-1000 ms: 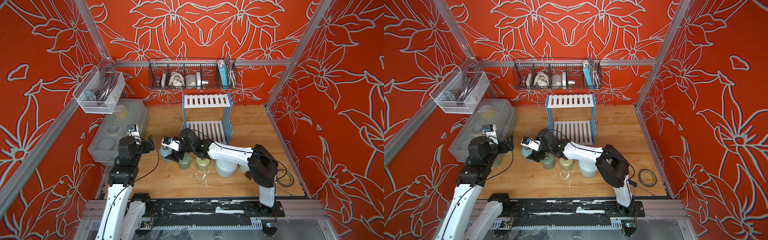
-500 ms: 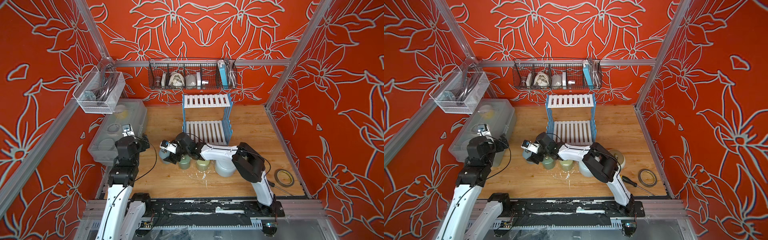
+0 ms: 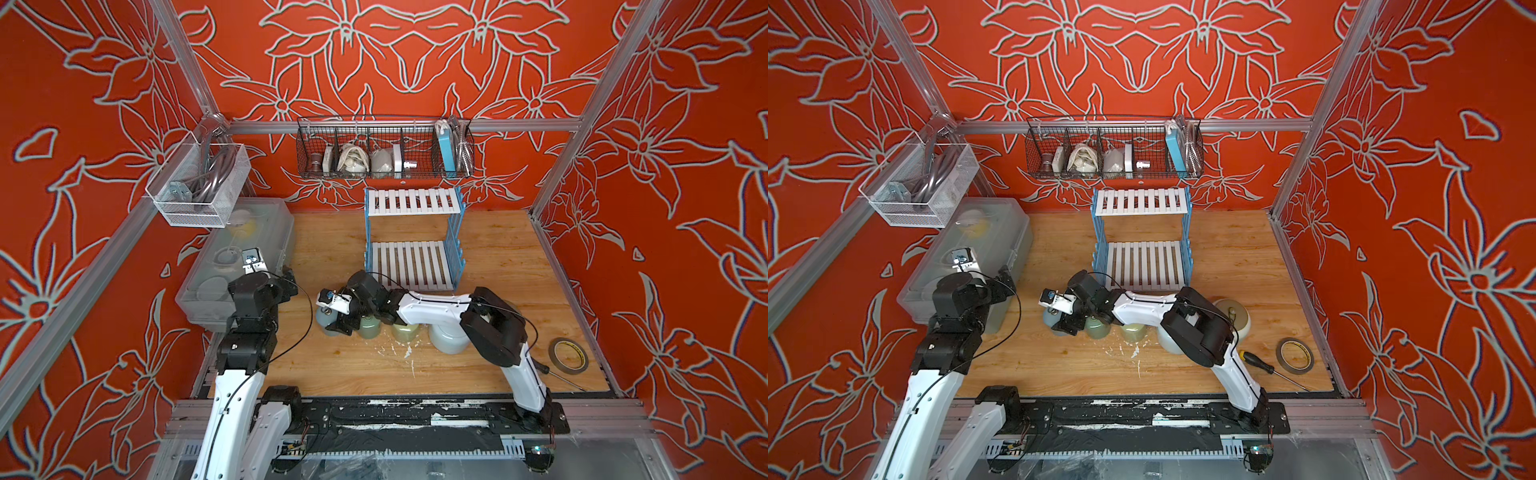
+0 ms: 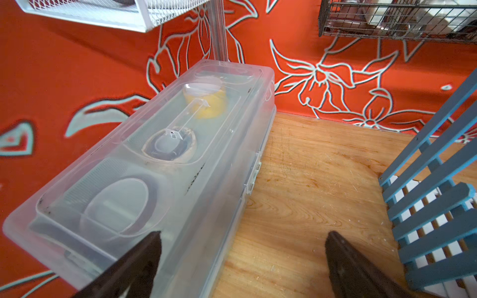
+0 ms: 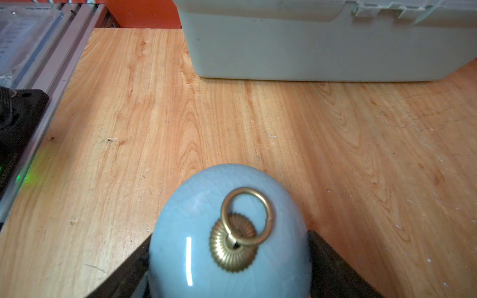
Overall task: Remove the tea canisters from the shelf
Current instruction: Place the tea canister at the center of the board.
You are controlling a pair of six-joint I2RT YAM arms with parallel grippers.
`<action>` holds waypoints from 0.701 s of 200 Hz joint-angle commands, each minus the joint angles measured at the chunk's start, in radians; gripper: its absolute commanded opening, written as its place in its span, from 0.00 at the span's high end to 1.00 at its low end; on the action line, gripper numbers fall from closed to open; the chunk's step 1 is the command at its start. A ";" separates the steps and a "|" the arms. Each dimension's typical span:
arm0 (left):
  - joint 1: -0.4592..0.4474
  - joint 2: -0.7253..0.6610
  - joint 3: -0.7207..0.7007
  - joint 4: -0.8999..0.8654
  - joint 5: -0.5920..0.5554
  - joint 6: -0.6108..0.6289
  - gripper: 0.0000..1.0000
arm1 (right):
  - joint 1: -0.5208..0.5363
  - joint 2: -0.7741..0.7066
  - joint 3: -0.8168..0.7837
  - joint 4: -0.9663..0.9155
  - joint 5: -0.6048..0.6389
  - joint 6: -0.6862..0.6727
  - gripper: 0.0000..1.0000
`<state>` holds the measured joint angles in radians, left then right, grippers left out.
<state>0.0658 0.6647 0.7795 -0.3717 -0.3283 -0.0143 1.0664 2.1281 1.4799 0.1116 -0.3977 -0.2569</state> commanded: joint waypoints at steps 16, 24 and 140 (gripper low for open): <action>0.005 -0.010 0.001 0.022 -0.001 0.012 0.02 | 0.013 -0.014 0.039 0.039 -0.030 -0.021 0.36; 0.005 -0.013 -0.004 0.027 0.004 0.014 0.02 | 0.016 -0.017 0.040 0.037 -0.025 -0.022 0.33; -0.026 0.028 0.033 0.041 0.135 -0.009 0.02 | 0.023 -0.304 -0.134 0.093 0.191 -0.007 0.01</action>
<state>0.0528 0.6811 0.7856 -0.3695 -0.2718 -0.0158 1.0847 1.9312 1.3972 0.1806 -0.2871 -0.2752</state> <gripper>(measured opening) 0.983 0.993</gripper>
